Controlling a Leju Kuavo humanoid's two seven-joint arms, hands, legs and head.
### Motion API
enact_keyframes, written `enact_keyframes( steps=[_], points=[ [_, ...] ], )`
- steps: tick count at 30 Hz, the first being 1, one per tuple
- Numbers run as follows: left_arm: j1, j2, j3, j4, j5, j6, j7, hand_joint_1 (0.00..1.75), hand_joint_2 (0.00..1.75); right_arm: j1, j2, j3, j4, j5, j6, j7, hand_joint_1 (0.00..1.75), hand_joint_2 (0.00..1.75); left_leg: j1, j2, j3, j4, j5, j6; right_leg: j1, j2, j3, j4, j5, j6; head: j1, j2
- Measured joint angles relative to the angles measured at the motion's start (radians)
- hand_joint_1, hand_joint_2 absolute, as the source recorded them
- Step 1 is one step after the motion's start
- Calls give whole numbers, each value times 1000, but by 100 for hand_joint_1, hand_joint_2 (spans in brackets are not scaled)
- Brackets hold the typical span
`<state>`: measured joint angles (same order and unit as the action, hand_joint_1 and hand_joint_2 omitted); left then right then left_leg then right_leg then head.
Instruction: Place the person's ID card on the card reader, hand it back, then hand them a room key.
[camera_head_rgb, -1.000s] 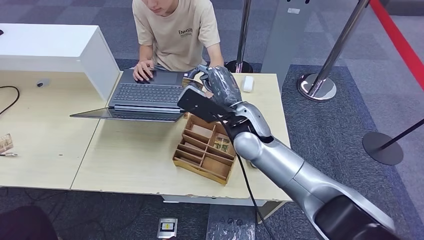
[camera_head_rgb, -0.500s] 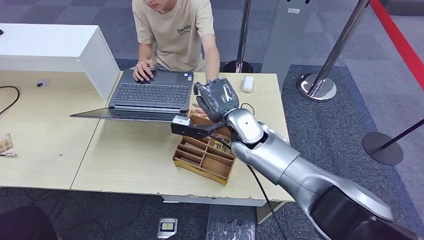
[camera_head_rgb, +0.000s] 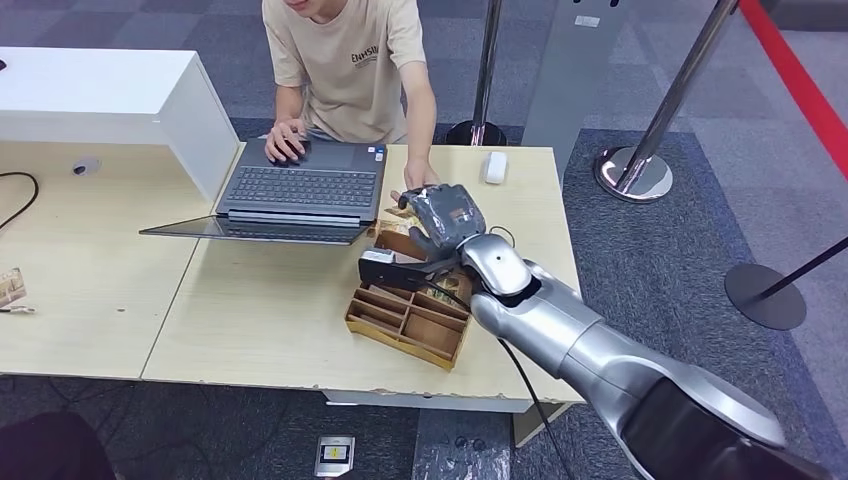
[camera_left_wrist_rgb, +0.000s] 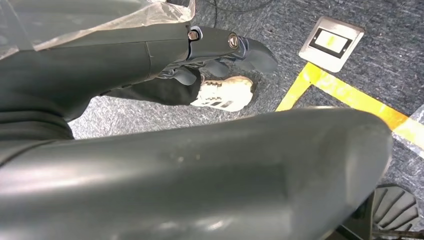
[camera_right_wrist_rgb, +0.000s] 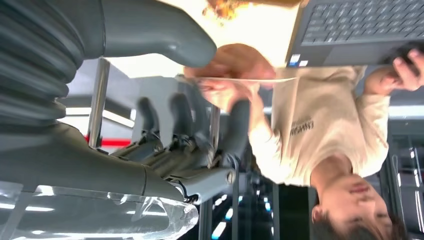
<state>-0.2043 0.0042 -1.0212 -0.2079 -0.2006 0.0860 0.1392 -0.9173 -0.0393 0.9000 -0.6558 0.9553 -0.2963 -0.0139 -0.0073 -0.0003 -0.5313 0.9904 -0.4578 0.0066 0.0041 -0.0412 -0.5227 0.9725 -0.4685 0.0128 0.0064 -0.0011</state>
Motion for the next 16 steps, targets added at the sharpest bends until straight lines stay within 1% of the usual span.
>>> enact_keyframes(
  steps=[3, 6, 9, 13, 15, 16],
  points=[
    [7, 0, 0, 0, 2, 1, 4, 0, 0, 16, 0, -19, 3, -97, -27, -31, 0, 0, 0, 0, 0, 0, 0, 0, 0, 0, 0, 0, 0, 0, 0, 0],
    [16, 0, 0, 0, 5, 6, 5, 0, 0, 41, 0, -59, -9, -229, -84, -73, 0, 0, 0, 0, 0, 0, 0, 0, 0, 0, 0, 0, 0, 0, 0, 0],
    [23, 0, 2, 0, 12, 16, 5, 0, 0, 75, 1, -112, -41, -354, -123, -111, 0, 0, 0, 0, 0, 0, 0, 0, 0, 0, 0, 0, 0, 0, 0, 0],
    [31, 0, 6, 0, 22, 29, 5, 0, 0, 132, 3, -186, -105, -545, -142, -156, 0, 0, 0, 0, 0, 0, 0, 0, 0, 0, 0, 0, 0, 0, 0, 0],
    [36, 1, 7, 0, 25, 37, 5, 0, 0, 170, 4, -224, -150, -670, -141, -182, 0, 0, 0, 0, 0, 0, 0, 0, 0, 0, 0, 0, 0, 0, 0, 0],
    [37, 1, 7, 0, 26, 39, 5, 0, 0, 181, 4, -235, -162, -702, -141, -188, 0, 0, 0, 0, 0, 0, 0, 0, 0, 0, 0, 0, 0, 0, 0, 0]
  ],
)
